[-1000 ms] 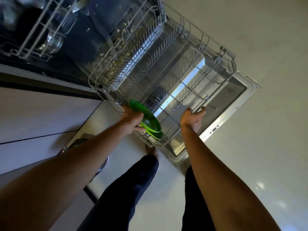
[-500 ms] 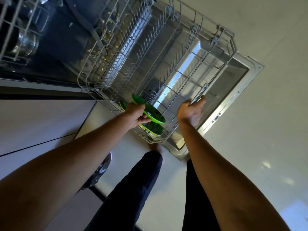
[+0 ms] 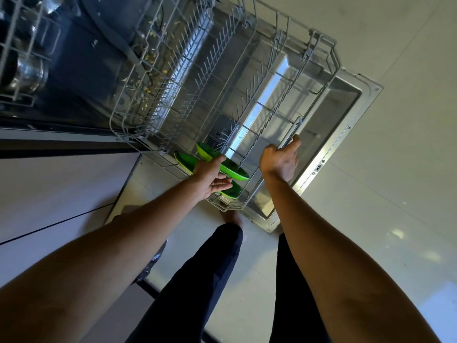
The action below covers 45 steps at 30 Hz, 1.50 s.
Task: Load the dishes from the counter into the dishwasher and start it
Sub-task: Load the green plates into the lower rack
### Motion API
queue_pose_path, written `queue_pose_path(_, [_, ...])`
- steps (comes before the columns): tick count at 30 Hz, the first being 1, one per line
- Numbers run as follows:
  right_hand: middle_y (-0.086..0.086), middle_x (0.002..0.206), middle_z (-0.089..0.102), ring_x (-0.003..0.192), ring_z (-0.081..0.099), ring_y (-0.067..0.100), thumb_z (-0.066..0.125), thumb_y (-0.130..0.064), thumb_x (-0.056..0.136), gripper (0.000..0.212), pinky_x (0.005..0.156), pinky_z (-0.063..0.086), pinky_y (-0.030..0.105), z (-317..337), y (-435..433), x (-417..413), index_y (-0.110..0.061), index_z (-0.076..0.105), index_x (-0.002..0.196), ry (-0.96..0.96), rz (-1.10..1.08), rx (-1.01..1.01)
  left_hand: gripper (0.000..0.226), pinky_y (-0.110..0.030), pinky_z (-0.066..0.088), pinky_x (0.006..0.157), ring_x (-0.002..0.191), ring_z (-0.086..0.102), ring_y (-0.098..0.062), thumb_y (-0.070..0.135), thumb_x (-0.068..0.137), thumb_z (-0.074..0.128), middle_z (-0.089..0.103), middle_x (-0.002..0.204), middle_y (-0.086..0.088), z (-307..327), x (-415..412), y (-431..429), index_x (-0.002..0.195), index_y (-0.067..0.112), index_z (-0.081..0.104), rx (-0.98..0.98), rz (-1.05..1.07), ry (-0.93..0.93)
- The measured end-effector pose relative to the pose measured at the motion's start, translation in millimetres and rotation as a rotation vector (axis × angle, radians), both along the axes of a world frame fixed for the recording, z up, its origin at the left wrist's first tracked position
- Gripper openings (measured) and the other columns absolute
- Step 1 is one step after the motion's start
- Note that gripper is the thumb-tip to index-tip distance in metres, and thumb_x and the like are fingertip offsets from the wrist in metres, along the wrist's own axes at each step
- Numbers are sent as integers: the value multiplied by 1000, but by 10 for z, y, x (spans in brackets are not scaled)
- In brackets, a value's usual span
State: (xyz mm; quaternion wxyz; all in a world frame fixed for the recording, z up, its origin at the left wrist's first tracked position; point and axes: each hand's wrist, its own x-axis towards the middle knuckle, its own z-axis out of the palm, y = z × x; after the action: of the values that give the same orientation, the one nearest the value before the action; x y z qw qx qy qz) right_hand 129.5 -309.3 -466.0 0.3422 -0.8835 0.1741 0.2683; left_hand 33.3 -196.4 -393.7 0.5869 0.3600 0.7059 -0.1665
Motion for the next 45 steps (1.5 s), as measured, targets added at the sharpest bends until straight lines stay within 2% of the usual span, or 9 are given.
queue_pose_path(8, [15,133,61,112,61,40,58,-39,90,68,90,50,48,314,-144,137,-25,22,147,252,187,-19,40,-41,62,69,79,73,-28,43,92,65,63,110,-19,286,-178,190,119,18,49,94,-101,11])
queue_pose_path(13, [12,118,68,102,65,33,52,-55,84,62,92,53,46,642,-290,90,-16,51,131,414,467,-129,37,-34,58,59,78,69,-22,34,97,59,64,103,-7,529,-291,230,129,16,54,178,-201,19])
queue_pose_path(17, [9,101,72,88,68,28,50,-56,78,49,85,55,43,1124,-318,57,-16,66,101,374,630,-171,29,-30,54,57,72,66,-18,31,97,59,65,95,-6,906,-389,163,122,16,57,270,-165,-35])
queue_pose_path(21, [8,105,73,93,67,30,53,-54,83,45,87,54,40,1783,-137,-105,-17,70,103,275,809,-141,26,-20,42,44,43,53,-11,19,97,57,58,62,-1,1449,-732,182,118,4,58,363,-122,-112])
queue_pose_path(24, [8,119,69,109,64,33,56,-49,85,44,89,49,36,2154,100,-294,-19,69,114,233,921,-120,7,-17,32,42,38,39,-11,9,97,52,43,55,-1,1841,-1052,212,94,9,59,403,-15,-167])
queue_pose_path(31, [9,95,73,99,68,34,56,-37,82,30,79,53,34,3166,1061,-1415,-12,71,90,107,1316,45,8,-27,52,53,55,62,-19,15,91,63,68,82,-9,2784,-2660,485,98,12,65,712,260,-146])
queue_pose_path(35, [9,105,74,104,67,34,58,-39,83,31,89,54,37,3704,1718,-2451,-17,72,99,18,1508,157,10,-46,61,68,74,71,-28,27,86,63,73,87,-7,3311,-3860,686,94,23,69,900,332,8])
queue_pose_path(39, [3,109,74,105,66,30,63,-41,88,24,85,51,34,4184,2372,-3482,-23,72,101,-68,1651,304,11,-35,54,58,68,68,-24,20,89,63,71,82,-7,3752,-4858,987,97,20,70,1078,381,157])
queue_pose_path(45, [1,93,70,90,64,26,67,-27,87,13,78,52,36,4792,3380,-5006,-22,72,97,-303,1876,681,17,-36,53,76,80,66,-20,17,87,64,69,86,3,4123,-6093,1669,103,21,70,1277,439,307])
